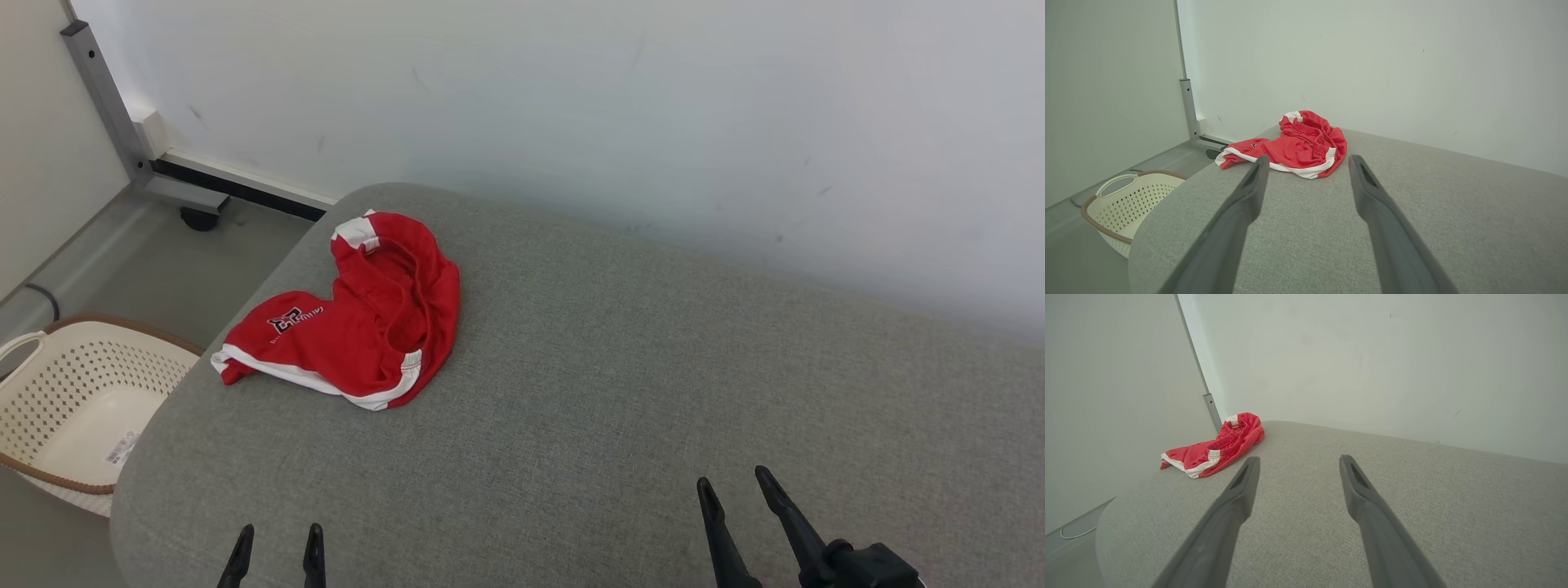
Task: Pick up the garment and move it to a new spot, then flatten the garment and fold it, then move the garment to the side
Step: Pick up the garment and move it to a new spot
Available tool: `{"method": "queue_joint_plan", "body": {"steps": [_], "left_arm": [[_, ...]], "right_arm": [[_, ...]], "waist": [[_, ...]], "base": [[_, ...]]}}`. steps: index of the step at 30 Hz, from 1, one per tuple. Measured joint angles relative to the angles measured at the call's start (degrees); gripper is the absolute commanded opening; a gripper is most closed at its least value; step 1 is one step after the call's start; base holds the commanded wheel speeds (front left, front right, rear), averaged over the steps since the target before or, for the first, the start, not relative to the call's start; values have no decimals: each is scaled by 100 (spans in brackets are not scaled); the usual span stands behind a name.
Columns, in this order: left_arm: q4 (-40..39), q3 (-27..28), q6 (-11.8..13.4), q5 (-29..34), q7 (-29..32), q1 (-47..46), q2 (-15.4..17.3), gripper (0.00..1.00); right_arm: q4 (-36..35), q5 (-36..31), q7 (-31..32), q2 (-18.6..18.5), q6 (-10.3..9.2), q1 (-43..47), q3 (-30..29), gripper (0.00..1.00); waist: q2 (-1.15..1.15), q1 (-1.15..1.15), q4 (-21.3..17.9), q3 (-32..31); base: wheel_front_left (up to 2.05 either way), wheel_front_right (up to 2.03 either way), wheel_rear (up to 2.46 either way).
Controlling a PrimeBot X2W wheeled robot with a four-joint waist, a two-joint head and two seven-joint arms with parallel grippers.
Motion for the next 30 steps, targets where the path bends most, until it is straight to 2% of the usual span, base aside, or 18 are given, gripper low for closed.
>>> {"method": "queue_joint_plan", "body": {"steps": [9, 16, 30], "left_arm": [[47, -64, -8, -79, 0, -10, 1, 100], [229, -127, -57, -185, 0, -321, 2, 100], [1793, -144, -216, -424, 0, -2249, 0, 100]], "right_arm": [[-32, 3, 0, -5, 0, 63, -71, 100], [-45, -10, 0, -148, 0, 40, -111, 100], [-105, -66, 0, -754, 0, -480, -49, 100]], "waist": [[0, 0, -3, 49], [0, 0, -115, 268], [0, 1, -300, 1093]], "base": [[0, 0, 0], [0, 0, 0], [0, 0, 0]]}}
